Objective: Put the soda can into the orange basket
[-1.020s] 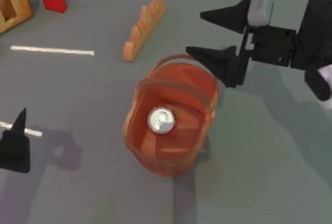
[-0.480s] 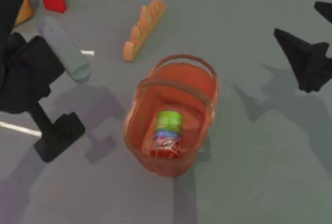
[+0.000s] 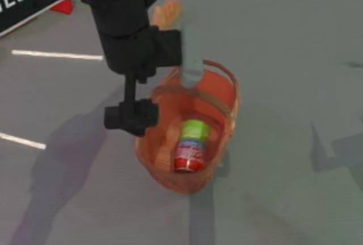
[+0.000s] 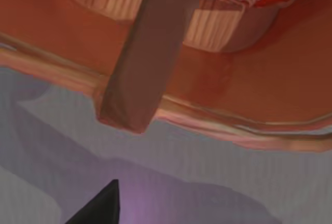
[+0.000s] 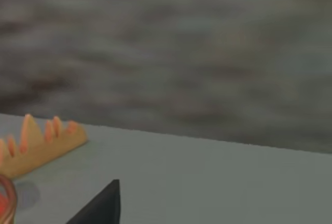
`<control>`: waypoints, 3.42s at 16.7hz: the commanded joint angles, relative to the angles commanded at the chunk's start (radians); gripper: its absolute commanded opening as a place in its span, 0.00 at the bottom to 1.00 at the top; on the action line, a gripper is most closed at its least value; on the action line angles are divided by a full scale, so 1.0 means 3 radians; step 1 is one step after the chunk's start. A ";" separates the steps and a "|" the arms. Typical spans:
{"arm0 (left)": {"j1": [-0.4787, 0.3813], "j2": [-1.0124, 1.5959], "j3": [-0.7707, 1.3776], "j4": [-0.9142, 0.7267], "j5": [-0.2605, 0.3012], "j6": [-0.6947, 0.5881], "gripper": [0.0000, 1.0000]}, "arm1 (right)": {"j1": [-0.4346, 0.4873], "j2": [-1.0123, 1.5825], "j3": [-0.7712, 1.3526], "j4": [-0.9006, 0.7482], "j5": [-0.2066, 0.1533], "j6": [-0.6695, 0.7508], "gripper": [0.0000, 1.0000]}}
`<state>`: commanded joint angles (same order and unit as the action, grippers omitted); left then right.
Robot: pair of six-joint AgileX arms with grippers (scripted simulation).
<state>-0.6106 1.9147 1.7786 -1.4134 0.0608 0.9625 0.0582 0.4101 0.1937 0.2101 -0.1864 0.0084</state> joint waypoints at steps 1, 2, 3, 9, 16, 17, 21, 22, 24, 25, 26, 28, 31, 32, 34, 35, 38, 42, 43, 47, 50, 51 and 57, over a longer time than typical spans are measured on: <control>-0.0063 0.0215 0.0270 -0.0112 -0.0025 0.0132 1.00 | -0.0032 -0.0269 -0.0123 -0.0131 0.0120 -0.0006 1.00; -0.0120 0.0407 0.0522 -0.0207 -0.0052 0.0253 1.00 | -0.0059 -0.0500 -0.0229 -0.0245 0.0223 -0.0011 1.00; -0.0171 0.0574 0.0752 -0.0285 -0.0080 0.0364 1.00 | -0.0085 -0.0723 -0.0333 -0.0357 0.0323 -0.0015 1.00; -0.0319 0.1051 0.1444 -0.0463 -0.0192 0.0709 1.00 | -0.0161 -0.1367 -0.0646 -0.0700 0.0621 -0.0028 1.00; -0.0309 0.1035 0.1384 -0.0416 -0.0190 0.0712 1.00 | -0.0161 -0.1367 -0.0646 -0.0700 0.0621 -0.0028 1.00; -0.0313 0.1026 0.1324 -0.0367 -0.0192 0.0714 1.00 | -0.0161 -0.1367 -0.0646 -0.0700 0.0621 -0.0028 1.00; -0.0316 0.0988 0.1084 -0.0166 -0.0193 0.0711 1.00 | -0.0161 -0.1367 -0.0646 -0.0700 0.0621 -0.0028 1.00; -0.0316 0.0986 0.1071 -0.0154 -0.0193 0.0711 1.00 | -0.0161 -0.1367 -0.0646 -0.0700 0.0621 -0.0028 1.00; -0.0316 0.0986 0.1071 -0.0154 -0.0193 0.0711 1.00 | -0.0161 -0.1367 -0.0646 -0.0700 0.0621 -0.0028 1.00; -0.0316 0.0986 0.1071 -0.0154 -0.0193 0.0711 1.00 | -0.0161 -0.1367 -0.0646 -0.0700 0.0621 -0.0028 1.00; -0.0316 0.0986 0.1071 -0.0154 -0.0193 0.0711 0.92 | -0.0161 -0.1367 -0.0646 -0.0700 0.0621 -0.0028 1.00; -0.0316 0.0986 0.1071 -0.0154 -0.0193 0.0711 0.77 | -0.0161 -0.1367 -0.0646 -0.0700 0.0621 -0.0028 1.00; -0.0316 0.0986 0.1071 -0.0154 -0.0193 0.0711 0.55 | -0.0161 -0.1367 -0.0646 -0.0700 0.0621 -0.0028 1.00; -0.0316 0.0986 0.1071 -0.0154 -0.0193 0.0711 0.47 | -0.0161 -0.1367 -0.0646 -0.0700 0.0621 -0.0028 1.00; -0.0316 0.0986 0.1071 -0.0154 -0.0193 0.0711 0.32 | -0.0161 -0.1367 -0.0646 -0.0700 0.0621 -0.0028 1.00; -0.0316 0.0986 0.1071 -0.0154 -0.0193 0.0711 0.25 | -0.0161 -0.1367 -0.0646 -0.0700 0.0621 -0.0028 1.00; -0.0316 0.0986 0.1071 -0.0154 -0.0193 0.0711 0.02 | -0.0161 -0.1367 -0.0646 -0.0700 0.0621 -0.0028 1.00; -0.0316 0.0986 0.1071 -0.0154 -0.0193 0.0711 0.00 | -0.0161 -0.1367 -0.0646 -0.0700 0.0621 -0.0028 1.00; -0.0316 0.0986 0.1071 -0.0154 -0.0193 0.0711 0.00 | -0.0161 -0.1367 -0.0646 -0.0700 0.0621 -0.0028 1.00; -0.0316 0.0986 0.1071 -0.0154 -0.0193 0.0711 0.00 | -0.0161 -0.1367 -0.0646 -0.0700 0.0621 -0.0028 1.00; -0.0316 0.0986 0.1071 -0.0154 -0.0193 0.0711 0.00 | -0.0161 -0.1367 -0.0646 -0.0700 0.0621 -0.0028 1.00; -0.0316 0.0986 0.1071 -0.0154 -0.0193 0.0711 0.00 | -0.0161 -0.1367 -0.0646 -0.0700 0.0621 -0.0028 1.00; -0.0316 0.0986 0.1071 -0.0154 -0.0193 0.0711 0.00 | -0.0161 -0.1367 -0.0646 -0.0700 0.0621 -0.0028 1.00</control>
<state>-0.7054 2.2105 2.0999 -1.4597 0.0030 1.1758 0.0100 0.0000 0.0000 0.0000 0.0000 0.0000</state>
